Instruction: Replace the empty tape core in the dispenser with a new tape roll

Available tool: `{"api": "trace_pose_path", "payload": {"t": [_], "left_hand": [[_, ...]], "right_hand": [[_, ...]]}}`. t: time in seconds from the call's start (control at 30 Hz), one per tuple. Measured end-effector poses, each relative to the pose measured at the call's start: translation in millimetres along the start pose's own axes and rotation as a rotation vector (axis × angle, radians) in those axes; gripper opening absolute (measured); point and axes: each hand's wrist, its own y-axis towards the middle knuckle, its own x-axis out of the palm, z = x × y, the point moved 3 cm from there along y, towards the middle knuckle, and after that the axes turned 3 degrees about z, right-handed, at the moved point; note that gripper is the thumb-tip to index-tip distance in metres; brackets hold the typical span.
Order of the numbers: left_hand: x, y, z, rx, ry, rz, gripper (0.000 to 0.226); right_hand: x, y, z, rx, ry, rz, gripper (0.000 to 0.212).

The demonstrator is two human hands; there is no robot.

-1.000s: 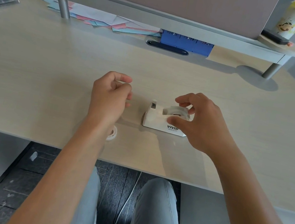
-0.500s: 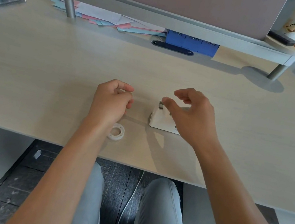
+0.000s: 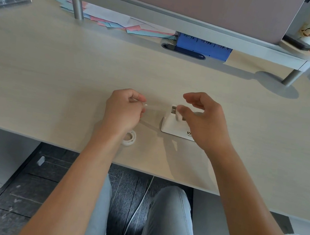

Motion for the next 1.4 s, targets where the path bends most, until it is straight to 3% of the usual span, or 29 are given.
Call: {"api": "trace_pose_path", "payload": {"t": [0.17,0.37,0.5,0.77,1.13,1.4], "left_hand": [[2.5,-16.7,2.1,0.139,0.1,0.037,0.043],[18.3,-54.0,5.5,0.448,0.308,-0.033,0.047],[30.4,-64.3,-1.7,0.468,0.383,-0.102,0.051],[34.8,-63.0,-2.7,0.502,0.471,-0.094,0.049],[24.1,-71.2,-4.8,0.557,0.686,-0.014,0.05],[8.1,-70.3,-23.0,0.521,0.667,0.067,0.054]], "right_hand": [[-17.9,-18.5,7.9,0.022,0.157,0.161,0.023],[-30.6,-50.8,23.3,0.033,0.082,0.298,0.032],[-25.0,-63.2,33.9,0.091,0.051,0.224,0.05],[-18.3,-70.3,37.4,0.06,0.015,0.179,0.041],[-13.4,-77.2,38.0,0.03,0.011,0.171,0.052],[-17.9,-80.6,32.1,0.044,0.018,0.164,0.056]]}}
